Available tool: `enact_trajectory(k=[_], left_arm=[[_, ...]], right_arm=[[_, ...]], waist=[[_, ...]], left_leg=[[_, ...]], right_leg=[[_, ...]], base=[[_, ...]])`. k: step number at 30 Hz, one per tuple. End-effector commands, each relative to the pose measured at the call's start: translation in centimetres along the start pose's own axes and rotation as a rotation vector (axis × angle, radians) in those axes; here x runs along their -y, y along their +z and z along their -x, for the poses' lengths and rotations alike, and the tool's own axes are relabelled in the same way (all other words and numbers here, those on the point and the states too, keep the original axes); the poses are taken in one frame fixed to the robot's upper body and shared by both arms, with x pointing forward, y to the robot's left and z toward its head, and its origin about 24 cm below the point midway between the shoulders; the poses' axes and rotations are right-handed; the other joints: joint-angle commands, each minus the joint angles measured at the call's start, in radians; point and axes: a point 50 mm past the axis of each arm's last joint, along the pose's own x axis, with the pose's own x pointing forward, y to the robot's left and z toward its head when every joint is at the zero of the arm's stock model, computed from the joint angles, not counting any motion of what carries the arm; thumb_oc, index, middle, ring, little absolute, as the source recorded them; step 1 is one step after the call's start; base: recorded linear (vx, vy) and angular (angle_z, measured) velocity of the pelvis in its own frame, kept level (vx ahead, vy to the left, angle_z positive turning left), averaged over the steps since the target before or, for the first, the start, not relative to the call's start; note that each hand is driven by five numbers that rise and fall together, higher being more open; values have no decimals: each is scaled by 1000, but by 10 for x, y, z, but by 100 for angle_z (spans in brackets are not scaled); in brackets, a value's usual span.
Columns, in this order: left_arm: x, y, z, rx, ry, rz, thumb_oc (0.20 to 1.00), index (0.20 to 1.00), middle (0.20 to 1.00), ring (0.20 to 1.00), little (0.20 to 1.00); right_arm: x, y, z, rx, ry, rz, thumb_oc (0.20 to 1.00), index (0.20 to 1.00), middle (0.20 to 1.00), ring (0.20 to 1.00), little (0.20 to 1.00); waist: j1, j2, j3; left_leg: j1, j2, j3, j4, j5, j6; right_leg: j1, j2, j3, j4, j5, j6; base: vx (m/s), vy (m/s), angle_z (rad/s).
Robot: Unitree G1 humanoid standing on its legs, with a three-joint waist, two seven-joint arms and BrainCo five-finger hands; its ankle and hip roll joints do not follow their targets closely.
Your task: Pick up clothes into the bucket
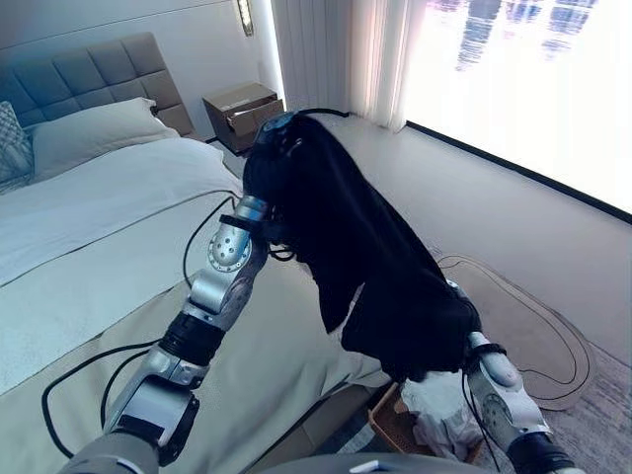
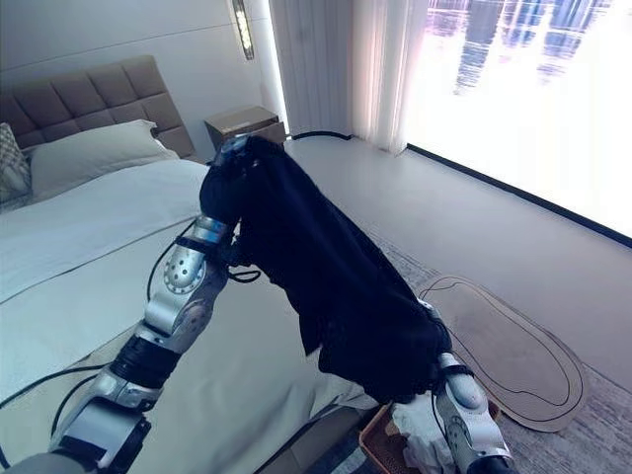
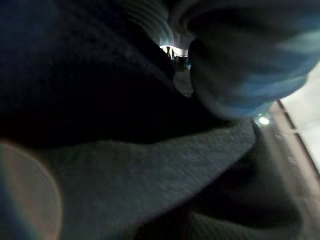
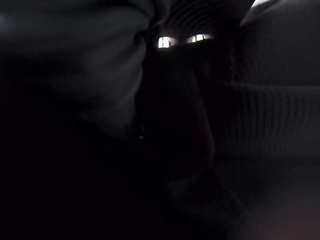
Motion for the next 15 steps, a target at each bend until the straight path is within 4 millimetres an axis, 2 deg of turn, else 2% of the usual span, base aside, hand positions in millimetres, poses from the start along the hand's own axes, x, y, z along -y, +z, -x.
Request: enact_trajectory(k=[1, 2, 3, 4, 5, 6, 7, 8, 9, 12, 15], left_arm=[[-32, -6, -4, -29, 126, -159, 200, 200, 200, 200, 200], [-31, -11, -1, -52, 124, -160, 555, 555, 555, 555, 555], [-31, -21, 4, -99, 128, -165, 1000, 1000, 1000, 1000, 1000], [-31, -21, 4, -99, 127, -165, 1000, 1000, 1000, 1000, 1000], [-28, -44, 20, -212, 115, -154, 1000, 1000, 1000, 1000, 1000], [-27, -59, 32, -280, 125, -129, 1000, 1000, 1000, 1000, 1000], [-27, -59, 32, -281, 124, -128, 1000, 1000, 1000, 1000, 1000], [-22, -86, 55, -414, 147, -59, 1000, 1000, 1000, 1000, 1000], [-19, -97, 66, -468, 158, -32, 1000, 1000, 1000, 1000, 1000], [-7, -121, 96, -606, 172, 50, 1000, 1000, 1000, 1000, 1000], [8, -136, 123, -707, 148, 116, 1000, 1000, 1000, 1000, 1000]], right_arm=[[-21, 48, -8, 305, 97, -190, 200, 200, 200, 200, 200], [-22, 50, -7, 314, 98, -203, 200, 200, 200, 200, 200], [-23, 52, -6, 329, 102, -218, 200, 200, 200, 200, 200], [-23, 52, -6, 329, 101, -218, 200, 200, 200, 200, 200], [-23, 56, -3, 356, 94, -251, 200, 200, 200, 200, 200], [-24, 57, -2, 365, 95, -270, 200, 200, 200, 200, 200], [-24, 57, -2, 365, 95, -270, 200, 200, 200, 200, 200], [-23, 60, 0, 387, 79, -308, 200, 200, 200, 200, 200], [-22, 59, 0, 391, 67, -328, 200, 200, 200, 200, 200], [-17, 62, 3, 425, 21, -375, 200, 200, 200, 200, 200], [-12, 70, 6, 473, -25, -375, 200, 200, 200, 200, 200]], waist=[[-7, -61, -33], [-8, -62, -32], [-9, -62, -33], [-9, -62, -33], [-12, -63, -32], [-13, -63, -31], [-13, -63, -32], [-16, -65, -30], [-18, -66, -29], [-21, -67, -27], [-23, -68, -22]], left_leg=[[-58, 53, -6, 100, -51, -29], [-59, 53, -5, 101, -51, -29], [-61, 54, -5, 102, -50, -30], [-61, 54, -5, 102, -50, -30], [-63, 54, -4, 103, -50, -29], [-63, 54, -4, 103, -50, -29], [-63, 54, -4, 103, -50, -29], [-63, 53, -3, 103, -50, -28], [-64, 53, -2, 104, -51, -27], [-66, 52, 1, 103, -51, -25], [-75, 52, -1, 105, -50, -24]], right_leg=[[-54, -59, -44, 19, 57, 44], [-55, -59, -44, 20, 57, 44], [-55, -59, -43, 21, 56, 44], [-56, -59, -43, 21, 56, 44], [-57, -60, -43, 24, 55, 44], [-57, -60, -43, 26, 55, 43], [-57, -60, -43, 26, 55, 43], [-58, -61, -43, 28, 55, 43], [-59, -61, -40, 29, 55, 42], [-64, -61, -36, 30, 57, 41], [-72, -62, -36, 33, 57, 41]], base=[[-12, -5, -4], [-16, -6, -7], [-11, -4, -8], [-6, -3, -6], [0, 0, 0], [0, 0, 0], [0, 0, 0], [-9, 3, -4], [-13, 4, -4], [-24, 5, -5], [-29, -2, -2]])
